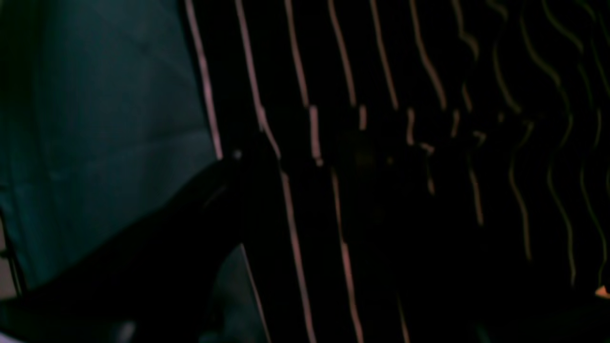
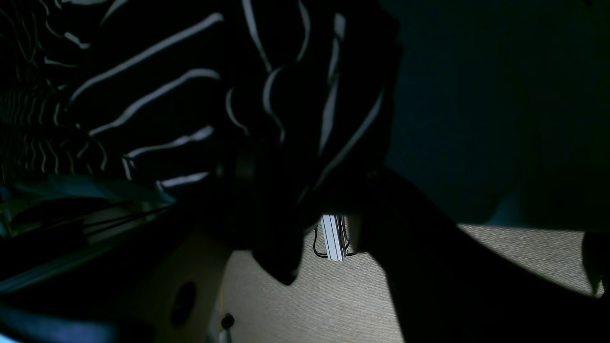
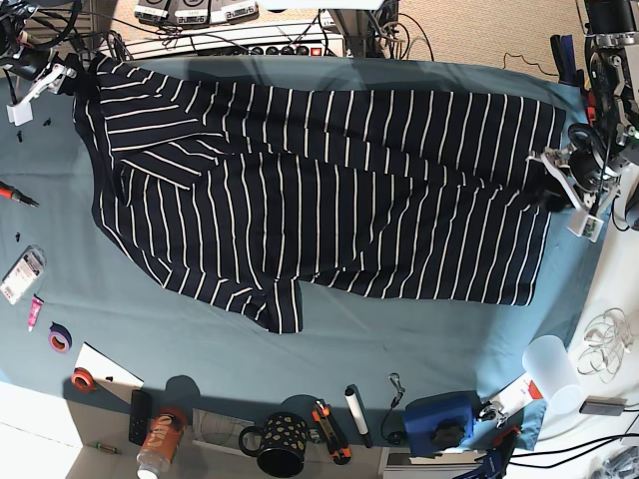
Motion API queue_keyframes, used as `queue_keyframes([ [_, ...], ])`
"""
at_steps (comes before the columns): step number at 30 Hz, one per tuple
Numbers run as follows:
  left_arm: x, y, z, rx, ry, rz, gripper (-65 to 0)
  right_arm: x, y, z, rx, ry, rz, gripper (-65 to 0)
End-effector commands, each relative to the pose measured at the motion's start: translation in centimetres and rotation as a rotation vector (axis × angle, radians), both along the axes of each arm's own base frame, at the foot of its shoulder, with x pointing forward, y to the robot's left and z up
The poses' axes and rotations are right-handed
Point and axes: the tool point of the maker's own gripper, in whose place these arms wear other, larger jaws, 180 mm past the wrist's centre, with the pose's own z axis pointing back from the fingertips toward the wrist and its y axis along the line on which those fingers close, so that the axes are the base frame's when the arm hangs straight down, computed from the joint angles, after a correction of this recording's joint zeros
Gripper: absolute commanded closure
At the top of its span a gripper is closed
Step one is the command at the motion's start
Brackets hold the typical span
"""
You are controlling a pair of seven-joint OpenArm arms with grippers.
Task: Layout the t-shirt on the table in an organized manner, then fold the t-shirt properly
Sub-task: 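Move right gripper to the shirt hem corner and grasp it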
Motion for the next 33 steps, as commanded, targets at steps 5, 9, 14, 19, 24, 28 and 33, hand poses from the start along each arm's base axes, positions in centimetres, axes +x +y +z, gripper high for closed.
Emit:
queue_keyframes([
  [5, 1.2, 0.5, 4.7, 0.025, -0.097, -0.02, -25.8, 1.6, -3.5, 3.9, -0.059, -0.139, -0.087, -24.5],
  [9, 1.7, 4.2, 9.6, 0.086, -0.228, 0.077, -25.8, 2.2, -7.4, 8.1, -0.125, -0.296, -0.224, -24.5],
  [14, 0.7, 9.5, 14.2, 0.088, -0.359, 0.242, -25.8, 3.0, -10.1, 11.7, -0.181, -0.411, -0.293, -24.5],
  [19, -1.0, 11.4, 14.7, 0.153, -0.359, 0.244, -25.8, 5.7, -8.8, 12.0, -0.164, -0.425, -0.214, -24.5],
  [24, -1.6, 11.6, 14.1, 0.153, -0.335, 0.255, -25.8, 10.1, -5.0, 11.5, -0.097, -0.431, -0.055, -24.5],
  [28, -1.7, 11.6, 14.1, 0.149, -0.335, 0.256, -25.8, 13.7, -1.8, 11.4, -0.074, -0.42, 0.097, -24.5],
  [33, -1.7, 11.6, 14.1, 0.149, -0.334, 0.257, -25.8, 17.3, 2.1, 11.8, -0.081, -0.391, 0.294, -24.5],
])
